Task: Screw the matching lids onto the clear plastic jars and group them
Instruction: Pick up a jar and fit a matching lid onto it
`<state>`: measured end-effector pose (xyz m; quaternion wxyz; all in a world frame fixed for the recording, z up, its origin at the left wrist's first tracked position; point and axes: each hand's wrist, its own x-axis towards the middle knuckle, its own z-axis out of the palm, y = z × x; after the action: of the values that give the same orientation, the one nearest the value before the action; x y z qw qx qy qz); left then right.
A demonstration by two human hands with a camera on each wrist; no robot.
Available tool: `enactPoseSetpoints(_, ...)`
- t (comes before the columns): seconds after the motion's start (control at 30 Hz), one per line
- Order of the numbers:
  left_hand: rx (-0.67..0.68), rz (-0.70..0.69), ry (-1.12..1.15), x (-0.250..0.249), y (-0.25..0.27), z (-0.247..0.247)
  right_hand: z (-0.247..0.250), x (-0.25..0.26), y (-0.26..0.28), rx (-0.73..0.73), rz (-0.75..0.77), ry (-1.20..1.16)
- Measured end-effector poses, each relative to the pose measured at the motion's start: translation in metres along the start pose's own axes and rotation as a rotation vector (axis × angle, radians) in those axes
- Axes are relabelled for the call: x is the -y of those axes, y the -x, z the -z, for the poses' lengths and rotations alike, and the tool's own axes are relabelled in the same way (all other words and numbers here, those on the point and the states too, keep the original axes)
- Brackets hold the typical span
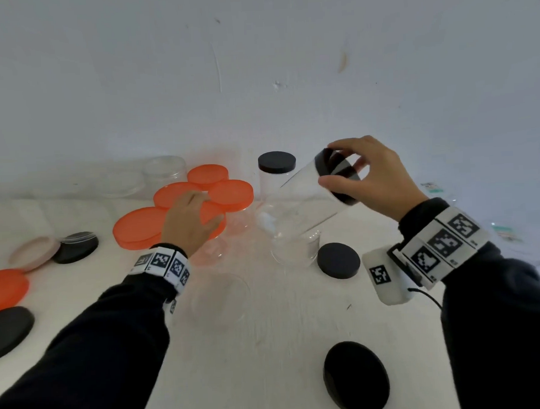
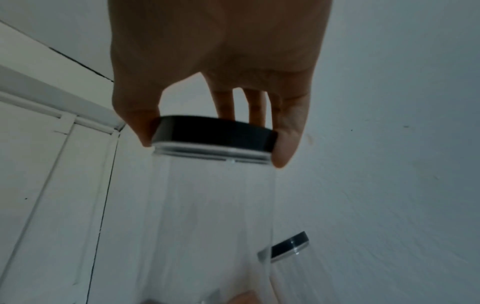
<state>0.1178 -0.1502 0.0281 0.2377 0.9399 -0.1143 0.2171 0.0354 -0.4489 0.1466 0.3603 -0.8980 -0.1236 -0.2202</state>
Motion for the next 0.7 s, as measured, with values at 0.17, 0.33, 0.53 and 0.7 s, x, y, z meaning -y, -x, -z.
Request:
enactPoseSetpoints(0.17,0.137,0.099,-0.16,0.012,0.0,-0.019,-0.005,-0.011,-0.009,-0.073,-0.033,0.009)
enactPoseSetpoints(0.33,0.117,0.067,-0.197,0.011,0.002,-0.022,-0.017,-0.024,-0.018,-0.062,-0.037,0.048)
enactPoseSetpoints(0.53,0.103,0.067,-0.186,0.014,0.001,-0.024,-0.034,-0.028,-0.034,-0.042,-0.022,0.027)
enactPoseSetpoints(0.7,0.099,0.067,-0.18,0.014,0.001,-0.024,-0.047,-0.026,-0.048,0.022,-0.003,0.035)
